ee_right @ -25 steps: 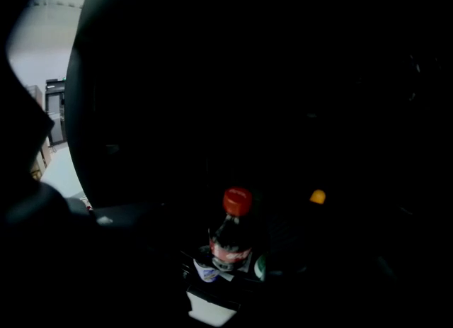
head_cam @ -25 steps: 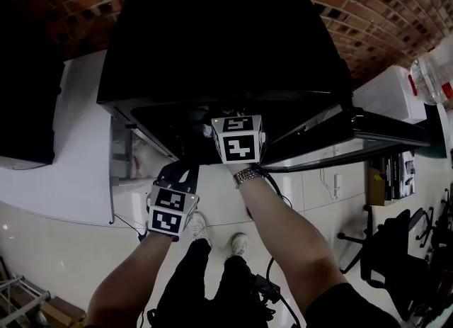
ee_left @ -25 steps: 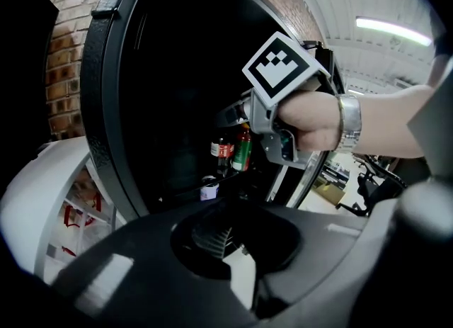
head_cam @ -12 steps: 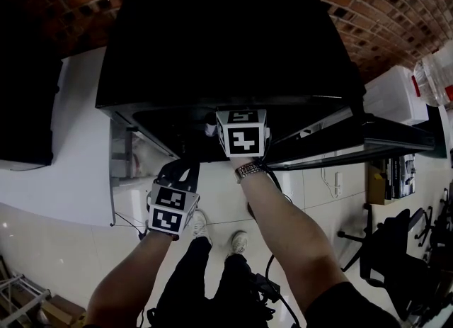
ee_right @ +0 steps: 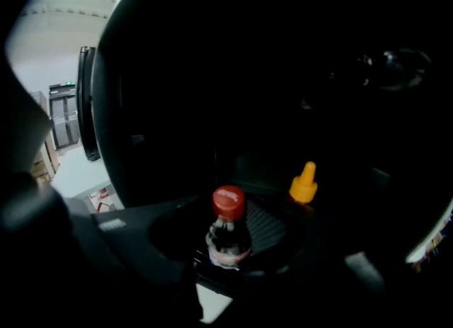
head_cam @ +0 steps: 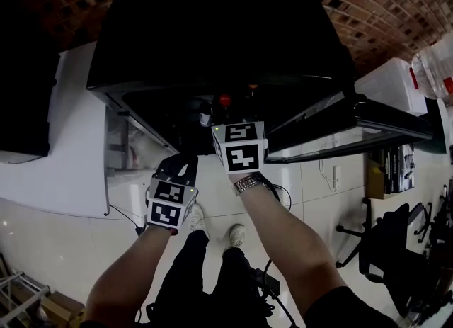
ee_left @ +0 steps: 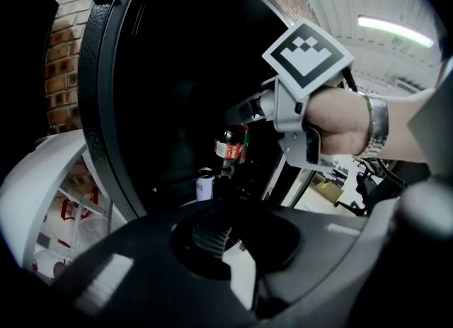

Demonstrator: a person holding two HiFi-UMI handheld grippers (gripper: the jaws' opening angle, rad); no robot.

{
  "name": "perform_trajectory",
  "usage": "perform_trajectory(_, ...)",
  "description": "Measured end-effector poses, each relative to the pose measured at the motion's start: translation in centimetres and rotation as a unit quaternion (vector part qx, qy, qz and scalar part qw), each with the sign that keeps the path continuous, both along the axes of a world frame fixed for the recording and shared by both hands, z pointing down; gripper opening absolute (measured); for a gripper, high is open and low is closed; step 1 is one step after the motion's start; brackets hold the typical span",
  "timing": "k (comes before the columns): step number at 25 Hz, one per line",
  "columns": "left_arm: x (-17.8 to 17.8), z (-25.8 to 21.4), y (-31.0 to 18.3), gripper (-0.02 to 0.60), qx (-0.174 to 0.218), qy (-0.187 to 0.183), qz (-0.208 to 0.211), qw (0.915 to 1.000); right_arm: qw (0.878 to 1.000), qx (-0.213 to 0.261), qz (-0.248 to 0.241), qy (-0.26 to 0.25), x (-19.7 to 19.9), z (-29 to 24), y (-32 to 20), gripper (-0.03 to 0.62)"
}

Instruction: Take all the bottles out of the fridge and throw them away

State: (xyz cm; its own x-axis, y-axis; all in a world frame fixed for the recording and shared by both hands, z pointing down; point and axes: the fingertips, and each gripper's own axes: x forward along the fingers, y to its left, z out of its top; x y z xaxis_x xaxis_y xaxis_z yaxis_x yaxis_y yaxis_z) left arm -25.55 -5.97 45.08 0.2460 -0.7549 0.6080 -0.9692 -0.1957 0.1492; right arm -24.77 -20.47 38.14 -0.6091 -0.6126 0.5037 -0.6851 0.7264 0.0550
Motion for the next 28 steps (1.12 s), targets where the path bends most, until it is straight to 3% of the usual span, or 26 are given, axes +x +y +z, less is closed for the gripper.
perform_trajectory(12,5.9,0.5,2.8,0.004,-0.009,-0.015,0.01,0.9998,0.999,-0.017,-0.028,-0.007,7.3,0.3,8.1,0.138)
perform_trajectory(28,21.6,4.2,6.7,0.003,-0.036,-0.007,0.065,0.9972,0.996,-0.077,-0.001,0.036,24.8,7.7,16.6,0.138)
